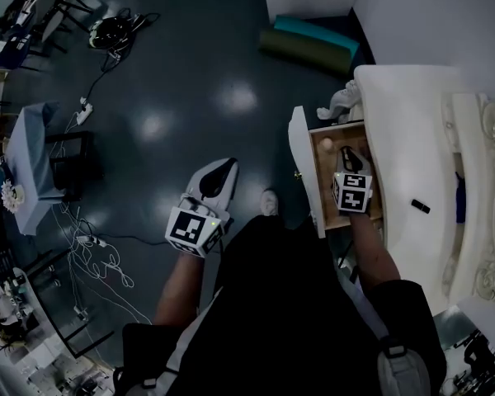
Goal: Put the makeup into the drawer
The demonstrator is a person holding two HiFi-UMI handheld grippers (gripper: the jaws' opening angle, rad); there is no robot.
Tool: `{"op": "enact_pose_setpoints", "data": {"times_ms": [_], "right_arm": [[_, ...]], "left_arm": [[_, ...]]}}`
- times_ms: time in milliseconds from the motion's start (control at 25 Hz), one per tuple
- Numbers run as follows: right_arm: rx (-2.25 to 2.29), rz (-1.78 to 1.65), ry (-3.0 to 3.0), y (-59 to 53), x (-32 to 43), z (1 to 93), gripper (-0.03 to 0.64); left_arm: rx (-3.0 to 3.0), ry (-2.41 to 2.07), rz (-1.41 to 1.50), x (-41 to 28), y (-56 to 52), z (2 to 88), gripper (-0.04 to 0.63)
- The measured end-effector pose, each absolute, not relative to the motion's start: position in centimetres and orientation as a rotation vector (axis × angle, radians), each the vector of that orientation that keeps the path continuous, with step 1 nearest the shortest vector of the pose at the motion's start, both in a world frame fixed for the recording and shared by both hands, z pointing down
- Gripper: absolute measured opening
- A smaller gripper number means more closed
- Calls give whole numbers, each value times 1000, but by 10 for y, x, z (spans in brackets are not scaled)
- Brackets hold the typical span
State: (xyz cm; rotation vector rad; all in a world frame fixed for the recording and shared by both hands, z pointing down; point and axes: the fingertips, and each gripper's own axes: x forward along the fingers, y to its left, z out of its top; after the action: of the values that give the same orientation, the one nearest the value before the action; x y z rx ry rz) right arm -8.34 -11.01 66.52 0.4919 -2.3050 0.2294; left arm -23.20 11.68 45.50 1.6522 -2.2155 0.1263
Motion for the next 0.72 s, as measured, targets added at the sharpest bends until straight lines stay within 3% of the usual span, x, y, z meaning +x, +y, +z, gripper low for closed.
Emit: {"op": "enact_pose_setpoints", "data": {"times_ms": [160, 720], "right_arm": [[547, 258, -2399, -122, -93, 619, 0], [627, 245, -2652, -160, -56, 493, 0]], "left_arm": [[1683, -2221, 114, -232, 109, 441, 5], [1796, -2213, -29, -203, 65, 426, 3]]}}
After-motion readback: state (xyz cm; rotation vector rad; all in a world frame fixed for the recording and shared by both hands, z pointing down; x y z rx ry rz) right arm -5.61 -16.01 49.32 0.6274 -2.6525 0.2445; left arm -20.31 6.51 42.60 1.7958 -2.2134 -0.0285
